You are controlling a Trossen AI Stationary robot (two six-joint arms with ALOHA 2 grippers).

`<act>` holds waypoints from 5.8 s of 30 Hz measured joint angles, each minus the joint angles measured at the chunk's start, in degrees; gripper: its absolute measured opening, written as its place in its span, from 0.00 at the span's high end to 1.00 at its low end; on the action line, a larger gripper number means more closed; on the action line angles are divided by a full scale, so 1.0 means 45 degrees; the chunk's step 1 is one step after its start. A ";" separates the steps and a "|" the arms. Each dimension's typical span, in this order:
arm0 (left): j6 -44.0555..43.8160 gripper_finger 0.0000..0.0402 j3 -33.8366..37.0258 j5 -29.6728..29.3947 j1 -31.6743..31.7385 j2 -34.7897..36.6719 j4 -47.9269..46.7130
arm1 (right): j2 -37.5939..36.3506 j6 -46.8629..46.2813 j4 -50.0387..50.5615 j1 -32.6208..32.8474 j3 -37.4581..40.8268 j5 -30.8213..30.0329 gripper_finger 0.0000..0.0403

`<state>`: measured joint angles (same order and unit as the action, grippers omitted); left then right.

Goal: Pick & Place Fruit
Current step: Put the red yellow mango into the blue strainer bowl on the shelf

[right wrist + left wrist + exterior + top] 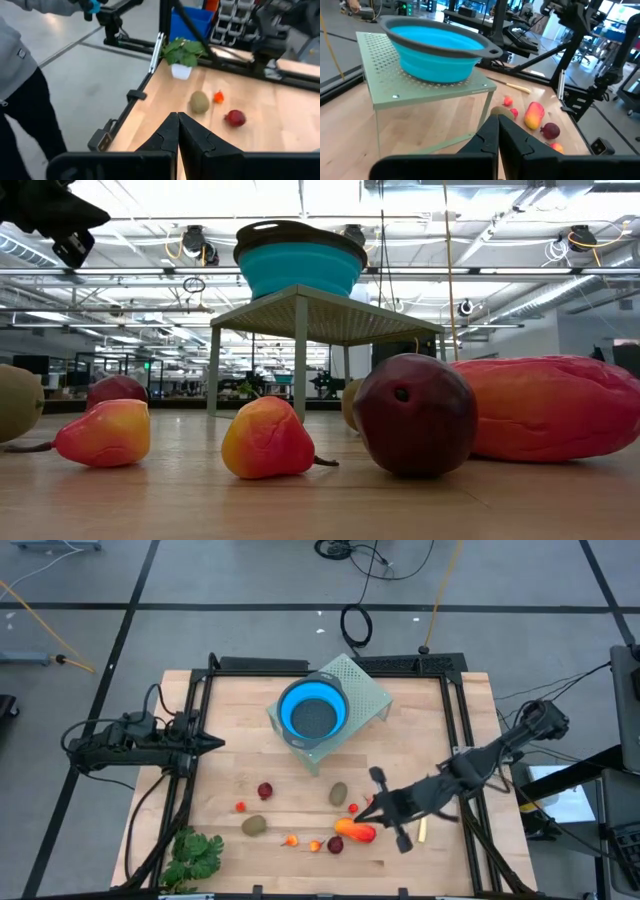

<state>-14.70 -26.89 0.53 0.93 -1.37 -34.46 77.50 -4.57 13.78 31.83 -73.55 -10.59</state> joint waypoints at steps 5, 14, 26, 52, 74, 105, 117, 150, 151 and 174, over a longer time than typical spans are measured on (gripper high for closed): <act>-0.0132 0.97 0.0000 0.0017 0.0000 0.0000 0.0121 | 0.0859 -0.0675 0.0026 0.0245 -0.0356 0.0034 1.00; -0.0087 0.98 -0.0010 0.0565 0.0000 0.0000 0.0436 | 0.1795 -0.1851 0.0382 0.0487 -0.0396 0.0083 1.00; 0.0154 0.98 0.0987 0.0173 0.0000 0.0005 0.1577 | 0.1946 -0.3048 0.1476 0.0477 -0.0391 0.0052 1.00; 0.0569 0.99 0.2419 0.0982 -0.0005 0.0136 0.3111 | 0.1951 -0.4937 0.2704 0.0151 -0.0381 0.0078 1.00; 0.0347 0.98 0.4459 -0.0210 -0.2068 0.0226 0.5651 | 0.1951 -0.4872 0.2619 -0.0613 -0.0381 0.1093 1.00; -0.0175 0.97 0.4454 -0.0795 -0.2589 0.0228 0.5591 | 0.3224 -0.8370 0.4670 -0.1460 -0.0371 0.5112 1.00; -0.0126 0.96 0.4449 -0.0791 -0.2584 0.0228 0.5490 | 0.3224 -0.7758 0.3593 -0.1563 -0.0376 0.5421 1.00; -0.0199 0.95 0.4439 -0.0761 -0.2589 0.0228 0.5281 | 0.3224 -1.0144 0.5101 -0.2061 -0.0376 0.6422 0.45; -0.0203 0.95 0.4439 -0.0761 -0.2589 0.0227 0.5281 | 0.3224 -1.0163 0.5097 -0.2052 -0.0376 0.6413 0.45; -0.0248 0.95 0.4439 -0.0761 -0.2584 0.0224 0.5281 | 0.3224 -1.0202 0.5101 -0.2049 -0.0376 0.6352 0.13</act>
<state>-15.81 -6.92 -2.90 -10.70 -0.36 -10.70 92.01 -50.48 36.73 22.61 -75.24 17.99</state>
